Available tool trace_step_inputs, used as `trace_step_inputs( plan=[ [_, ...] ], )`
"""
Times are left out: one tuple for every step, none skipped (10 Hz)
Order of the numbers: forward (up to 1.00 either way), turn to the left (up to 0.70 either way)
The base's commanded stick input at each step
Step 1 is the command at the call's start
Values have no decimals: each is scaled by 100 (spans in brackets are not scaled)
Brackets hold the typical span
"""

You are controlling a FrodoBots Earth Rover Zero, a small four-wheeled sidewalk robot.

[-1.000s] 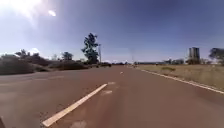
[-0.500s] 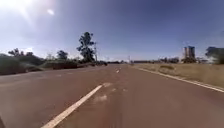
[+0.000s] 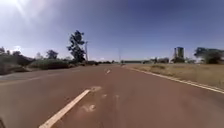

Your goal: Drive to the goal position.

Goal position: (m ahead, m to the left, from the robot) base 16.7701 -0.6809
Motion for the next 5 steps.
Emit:
trace_step_inputs(
  plan=[
    [100, -21],
    [100, -11],
    [100, -2],
    [100, 0],
    [100, 0]
  ],
)
